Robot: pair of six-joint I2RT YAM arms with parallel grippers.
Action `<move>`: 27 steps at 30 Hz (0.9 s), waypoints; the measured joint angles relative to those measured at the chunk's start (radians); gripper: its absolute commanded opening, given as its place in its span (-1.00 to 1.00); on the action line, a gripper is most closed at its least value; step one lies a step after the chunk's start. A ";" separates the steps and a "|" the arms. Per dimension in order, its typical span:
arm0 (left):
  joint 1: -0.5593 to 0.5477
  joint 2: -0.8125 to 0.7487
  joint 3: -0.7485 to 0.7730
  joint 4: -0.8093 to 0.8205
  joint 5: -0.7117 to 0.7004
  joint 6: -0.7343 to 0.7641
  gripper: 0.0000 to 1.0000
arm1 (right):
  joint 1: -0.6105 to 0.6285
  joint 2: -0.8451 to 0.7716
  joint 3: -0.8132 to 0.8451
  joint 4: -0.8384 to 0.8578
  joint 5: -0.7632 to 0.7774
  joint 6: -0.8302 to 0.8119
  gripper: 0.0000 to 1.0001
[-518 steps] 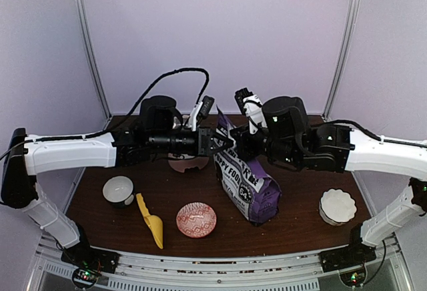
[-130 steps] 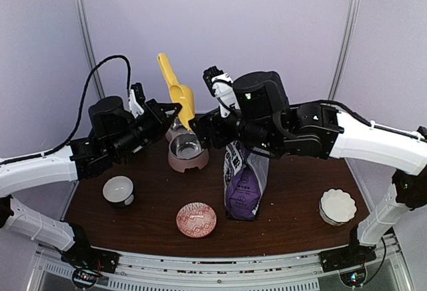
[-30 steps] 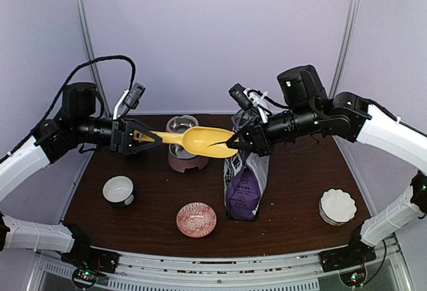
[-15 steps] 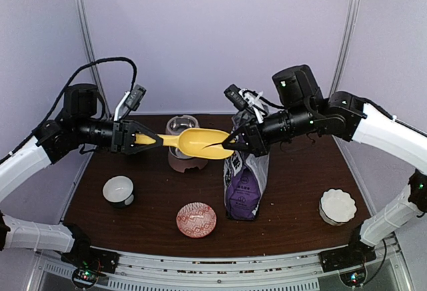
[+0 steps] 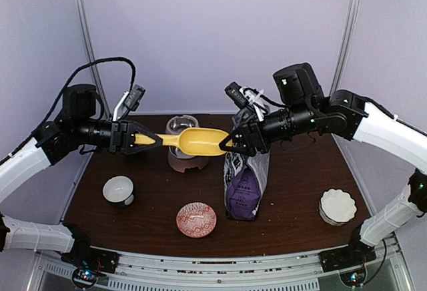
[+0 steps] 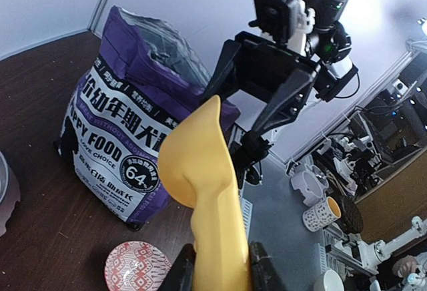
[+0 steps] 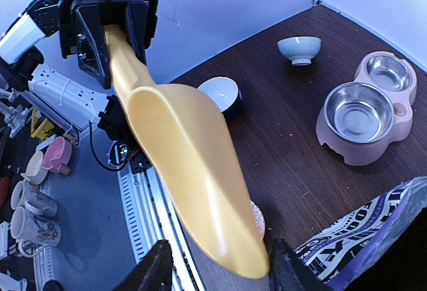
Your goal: Serve the pet food
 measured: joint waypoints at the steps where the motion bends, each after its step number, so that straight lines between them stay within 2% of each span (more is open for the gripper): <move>1: 0.001 -0.002 0.000 -0.002 -0.016 0.000 -1.00 | 0.000 -0.001 0.005 -0.003 0.003 0.005 0.42; 6: 0.018 -0.002 0.029 -0.023 -0.090 0.000 -1.00 | -0.002 -0.029 0.027 -0.038 0.063 0.006 0.64; 12: 0.126 0.011 0.105 -0.007 -0.086 0.005 -0.95 | -0.026 -0.116 0.039 -0.084 0.245 0.068 0.69; 16: 0.241 0.033 0.118 -0.002 -0.077 0.030 -0.97 | -0.079 -0.140 0.089 -0.140 0.441 0.137 0.54; 19: 0.299 0.063 0.116 -0.003 -0.092 0.054 -0.94 | -0.123 -0.118 0.135 -0.205 0.568 0.181 0.35; 22: 0.309 0.056 0.085 0.000 -0.135 0.084 -0.94 | -0.153 -0.065 0.177 -0.260 0.632 0.225 0.24; 27: 0.309 0.024 0.039 0.000 -0.177 0.129 -0.92 | -0.163 0.066 0.258 -0.340 0.666 0.276 0.25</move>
